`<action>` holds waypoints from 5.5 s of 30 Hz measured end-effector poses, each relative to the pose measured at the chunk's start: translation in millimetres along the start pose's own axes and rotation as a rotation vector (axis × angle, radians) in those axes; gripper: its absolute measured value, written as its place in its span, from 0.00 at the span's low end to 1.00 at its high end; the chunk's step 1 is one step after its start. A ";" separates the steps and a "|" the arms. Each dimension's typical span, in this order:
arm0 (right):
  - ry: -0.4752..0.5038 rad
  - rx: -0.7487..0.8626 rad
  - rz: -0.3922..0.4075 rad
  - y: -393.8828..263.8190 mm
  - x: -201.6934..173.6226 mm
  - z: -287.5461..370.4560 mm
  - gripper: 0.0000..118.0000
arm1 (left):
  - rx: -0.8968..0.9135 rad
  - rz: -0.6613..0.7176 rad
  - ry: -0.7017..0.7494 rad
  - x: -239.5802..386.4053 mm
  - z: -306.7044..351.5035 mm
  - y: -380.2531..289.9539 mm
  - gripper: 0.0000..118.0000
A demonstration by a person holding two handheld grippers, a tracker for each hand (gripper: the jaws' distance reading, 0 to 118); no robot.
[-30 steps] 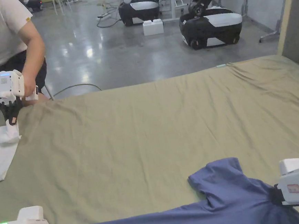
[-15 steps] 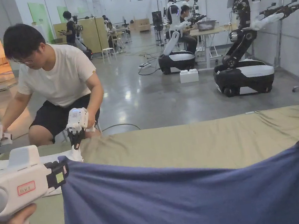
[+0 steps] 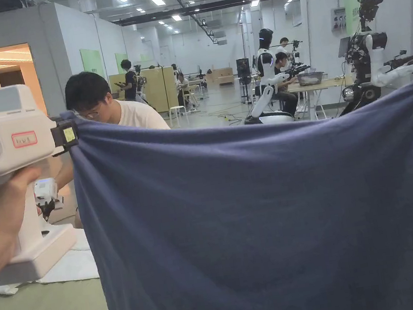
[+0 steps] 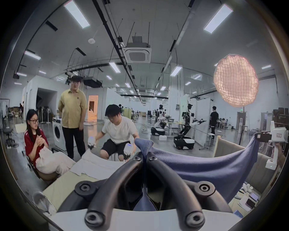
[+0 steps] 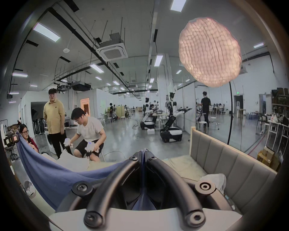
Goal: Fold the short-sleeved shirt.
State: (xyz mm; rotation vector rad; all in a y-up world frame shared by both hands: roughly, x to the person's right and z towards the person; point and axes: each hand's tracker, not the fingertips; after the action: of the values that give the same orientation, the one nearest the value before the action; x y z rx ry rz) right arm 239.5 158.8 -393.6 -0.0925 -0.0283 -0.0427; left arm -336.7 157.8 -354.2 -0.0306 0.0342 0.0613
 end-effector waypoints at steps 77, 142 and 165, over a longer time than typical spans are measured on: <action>0.131 -0.286 -0.064 -387.1 1.5 274.0 0.61 | -0.216 -0.075 0.013 24.1 271.3 -345.4 0.71; 0.050 -0.675 -0.262 -432.6 61.1 130.1 0.02 | -0.761 0.210 -0.030 -51.3 113.6 -411.5 0.00; 0.129 -0.572 -0.153 -413.7 20.6 81.5 0.58 | -0.452 0.095 0.013 -24.4 84.4 -375.6 0.75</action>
State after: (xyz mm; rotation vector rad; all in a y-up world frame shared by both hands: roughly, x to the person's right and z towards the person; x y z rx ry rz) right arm 239.8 -246.0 -273.9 -0.6592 0.1069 -0.2089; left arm -335.0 -215.8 -257.9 -0.4815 0.0344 0.1626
